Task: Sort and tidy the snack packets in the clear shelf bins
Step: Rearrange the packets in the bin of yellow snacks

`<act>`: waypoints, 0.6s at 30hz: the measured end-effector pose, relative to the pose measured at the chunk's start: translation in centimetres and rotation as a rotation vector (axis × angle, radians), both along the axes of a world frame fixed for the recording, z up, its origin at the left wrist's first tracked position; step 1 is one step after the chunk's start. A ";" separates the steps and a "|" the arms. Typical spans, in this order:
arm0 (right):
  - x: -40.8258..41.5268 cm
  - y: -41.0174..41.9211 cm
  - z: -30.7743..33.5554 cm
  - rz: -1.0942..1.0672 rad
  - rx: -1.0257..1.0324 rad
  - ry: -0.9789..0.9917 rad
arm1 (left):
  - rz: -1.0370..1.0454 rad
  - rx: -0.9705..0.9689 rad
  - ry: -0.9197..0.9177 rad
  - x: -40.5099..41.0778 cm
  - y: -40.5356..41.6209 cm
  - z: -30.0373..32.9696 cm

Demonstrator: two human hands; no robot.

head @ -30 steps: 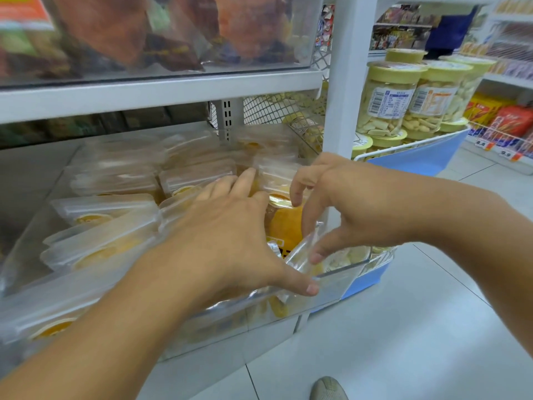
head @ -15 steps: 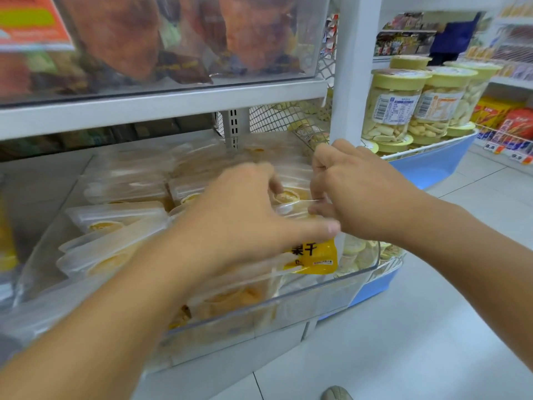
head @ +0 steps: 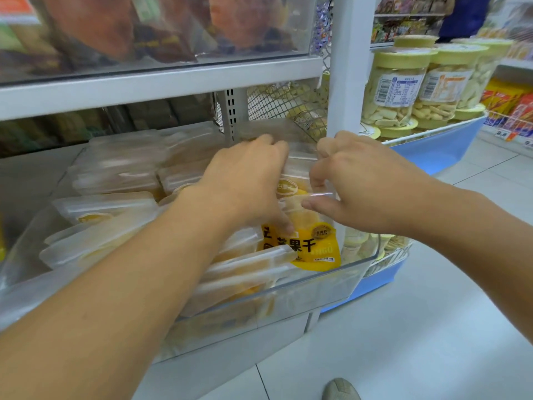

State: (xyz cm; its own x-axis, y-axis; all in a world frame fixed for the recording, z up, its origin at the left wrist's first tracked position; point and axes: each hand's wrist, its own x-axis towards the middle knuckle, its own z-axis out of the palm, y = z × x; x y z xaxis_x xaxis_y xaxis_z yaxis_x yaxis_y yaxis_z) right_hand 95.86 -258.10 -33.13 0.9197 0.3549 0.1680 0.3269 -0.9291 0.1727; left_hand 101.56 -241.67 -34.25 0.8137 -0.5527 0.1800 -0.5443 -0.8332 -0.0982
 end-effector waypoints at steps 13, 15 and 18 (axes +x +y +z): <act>-1.8 2.5 -0.5 0.090 -0.131 0.519 | -0.016 -0.347 0.115 1.3 1.4 0.3; -1.2 2.7 -1.4 0.012 -0.151 0.573 | -0.025 -0.386 0.139 1.5 1.6 0.6; 0.0 3.7 -2.1 -0.048 -0.094 0.550 | 0.007 -0.458 0.170 1.3 1.9 0.8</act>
